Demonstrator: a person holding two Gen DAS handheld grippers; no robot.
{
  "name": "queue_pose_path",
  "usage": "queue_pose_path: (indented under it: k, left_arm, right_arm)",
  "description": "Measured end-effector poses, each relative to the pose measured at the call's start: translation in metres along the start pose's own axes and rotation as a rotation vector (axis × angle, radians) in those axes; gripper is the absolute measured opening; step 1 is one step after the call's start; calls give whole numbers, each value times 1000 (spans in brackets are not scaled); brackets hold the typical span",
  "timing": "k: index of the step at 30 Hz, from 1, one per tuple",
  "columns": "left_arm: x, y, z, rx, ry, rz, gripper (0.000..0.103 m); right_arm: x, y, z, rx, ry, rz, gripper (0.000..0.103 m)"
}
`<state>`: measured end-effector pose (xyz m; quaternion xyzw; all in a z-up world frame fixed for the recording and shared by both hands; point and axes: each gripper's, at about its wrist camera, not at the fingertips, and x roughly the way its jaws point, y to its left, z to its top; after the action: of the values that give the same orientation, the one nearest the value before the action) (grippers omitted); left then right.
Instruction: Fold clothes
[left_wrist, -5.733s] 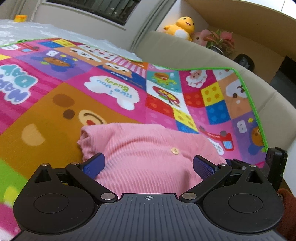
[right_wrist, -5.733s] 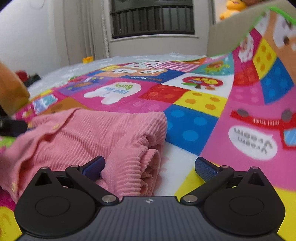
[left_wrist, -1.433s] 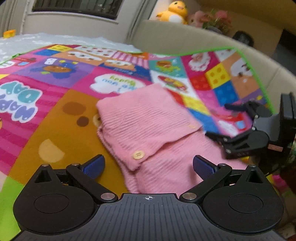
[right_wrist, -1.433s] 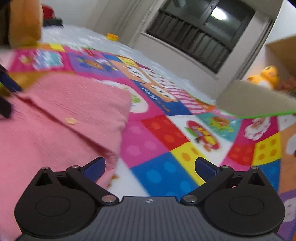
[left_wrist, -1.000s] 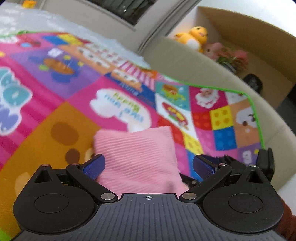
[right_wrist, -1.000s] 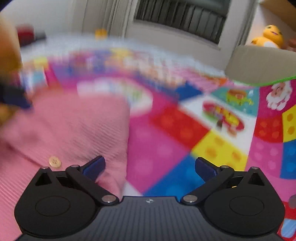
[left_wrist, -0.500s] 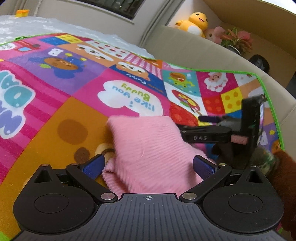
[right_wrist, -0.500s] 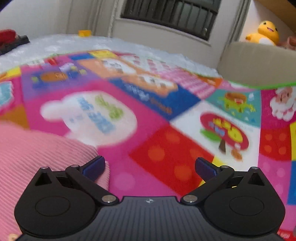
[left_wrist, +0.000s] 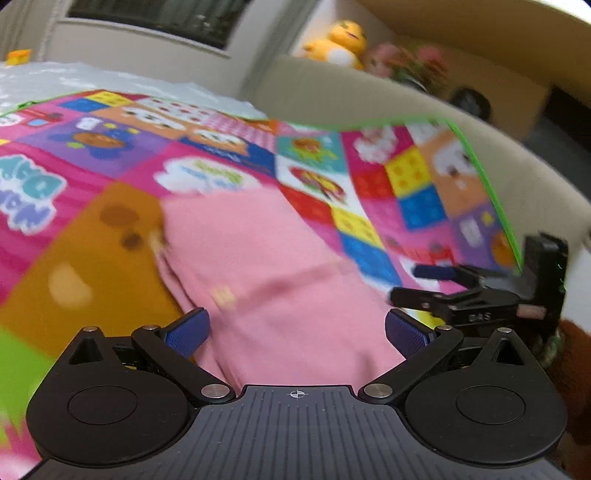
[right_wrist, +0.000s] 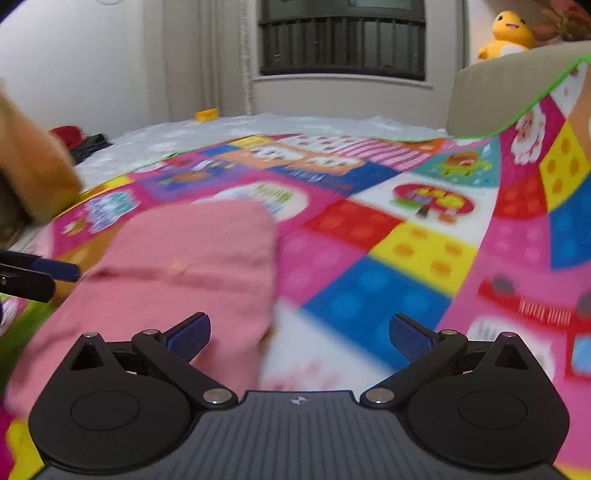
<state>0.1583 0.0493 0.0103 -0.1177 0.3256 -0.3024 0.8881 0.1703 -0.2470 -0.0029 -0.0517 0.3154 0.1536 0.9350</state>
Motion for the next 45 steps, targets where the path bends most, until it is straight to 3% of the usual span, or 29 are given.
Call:
queue_pose_path:
  k: [2,5,10,13,14,18,21,24,26,28,31,33,36,39,41,43,45]
  left_arm:
    - [0,-12,-16,67,47,80,103]
    - [-4,-20,-34,176,72,200,103]
    - [-21,-12,-35,160,76,313,103]
    - [-36,-4,-33,118,61,345,103]
    - [-45,-2,-33,88,50,320,103]
    - [-67,5,-33,-24,-10,261,103]
    - [-71,9,-33,-74,-43,275,103]
    - [-77,7,-34,-93,-58,278,103]
    - [-83,4,-36,-85,-70,280,103]
    - [-91,8,-39,-98,-85,290,103]
    - [-103,14,-43,-119,-107,305,103]
    - [-108,20,-45,-146,-118,311,103]
    - [-110,23,-45,-159,-128,305,103]
    - [-110,21,-44,-138,-123,302,103]
    - [-109,19,-44,-125,-119,301,103]
    - [-109,18,-43,-109,-114,301,103]
    - [-108,19,-43,-101,-109,301,103]
  right_arm:
    - [-1,12,-19,-17,28,-26,103]
    - [-8,24,-32,43,0,-65,103]
    - [-27,40,-36,-57,-41,-93,103]
    - [-46,47,-36,-154,-92,-108,103]
    - [-56,51,-36,-183,-120,-89,103]
    - [-88,82,-39,-325,-174,104,103]
    - [-81,122,-57,-509,-164,154,103]
    - [-61,160,-75,-699,-172,107,90]
    - [-53,166,-69,-684,-193,85,77]
    - [-53,158,-45,-581,-185,123,50]
    - [-63,135,-8,-365,-185,215,31]
    - [-68,119,12,-212,-175,292,28]
    - [-58,116,13,-111,-91,400,28]
    - [-39,132,-14,-184,16,390,33]
    - [-45,136,-23,-269,-5,375,39]
    - [-64,135,-22,-359,-57,365,70]
    - [-87,131,-25,-485,-139,303,89]
